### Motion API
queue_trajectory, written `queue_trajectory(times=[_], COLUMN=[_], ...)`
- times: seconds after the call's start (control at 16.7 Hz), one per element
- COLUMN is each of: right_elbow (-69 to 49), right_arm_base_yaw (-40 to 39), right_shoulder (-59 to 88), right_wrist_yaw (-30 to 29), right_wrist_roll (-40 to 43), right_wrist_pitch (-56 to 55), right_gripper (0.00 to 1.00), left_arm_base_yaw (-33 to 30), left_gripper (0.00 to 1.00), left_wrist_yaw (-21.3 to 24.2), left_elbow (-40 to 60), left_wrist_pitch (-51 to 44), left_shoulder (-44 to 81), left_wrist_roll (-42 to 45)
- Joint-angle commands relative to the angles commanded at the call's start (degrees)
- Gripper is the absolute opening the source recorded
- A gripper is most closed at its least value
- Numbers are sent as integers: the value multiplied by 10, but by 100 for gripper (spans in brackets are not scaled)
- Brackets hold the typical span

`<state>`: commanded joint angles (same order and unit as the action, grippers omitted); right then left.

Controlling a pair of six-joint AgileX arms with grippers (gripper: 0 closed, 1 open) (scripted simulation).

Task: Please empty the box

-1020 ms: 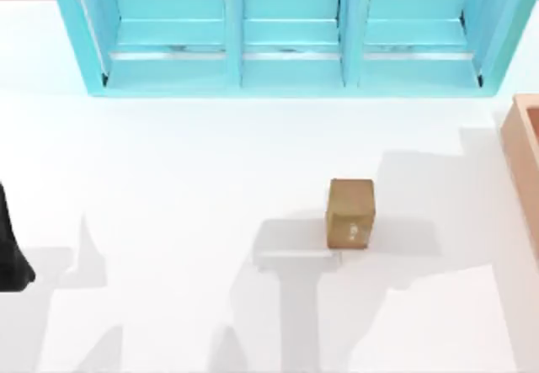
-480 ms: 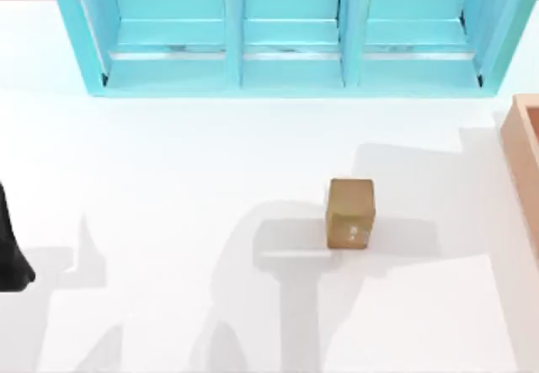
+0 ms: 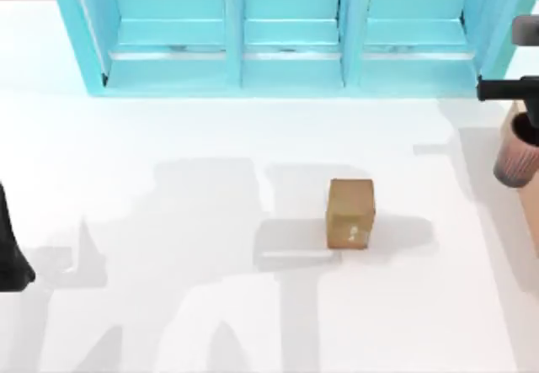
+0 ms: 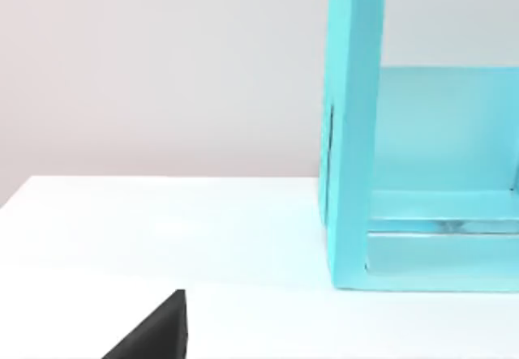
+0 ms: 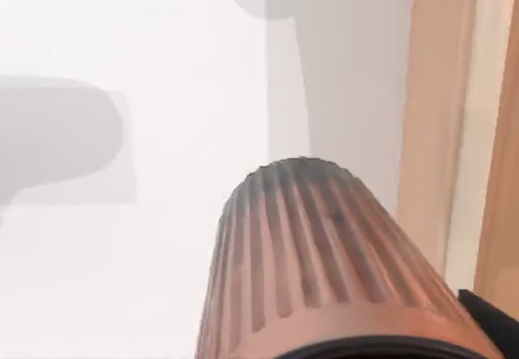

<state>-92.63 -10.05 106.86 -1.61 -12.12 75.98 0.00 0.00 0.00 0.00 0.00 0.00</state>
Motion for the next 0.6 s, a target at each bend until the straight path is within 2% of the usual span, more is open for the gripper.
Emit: queue_trajectory(times=[0.36,0.6], right_elbow=[153,217], right_arm_base_yaw=[-241,-332], right_shoulder=[-58,-83], right_wrist_yaw=[-15,-19], right_wrist_roll=[-241,-331], right_wrist_pitch=[-89,-125], right_gripper=[0,0], left_arm_base_yaw=[0,0], left_gripper=[100,100], left_wrist_yaw=[0,0], left_elbow=[0,0], left_wrist_pitch=[0,0], left_shoulder=[0,0], left_wrist_roll=[0,0])
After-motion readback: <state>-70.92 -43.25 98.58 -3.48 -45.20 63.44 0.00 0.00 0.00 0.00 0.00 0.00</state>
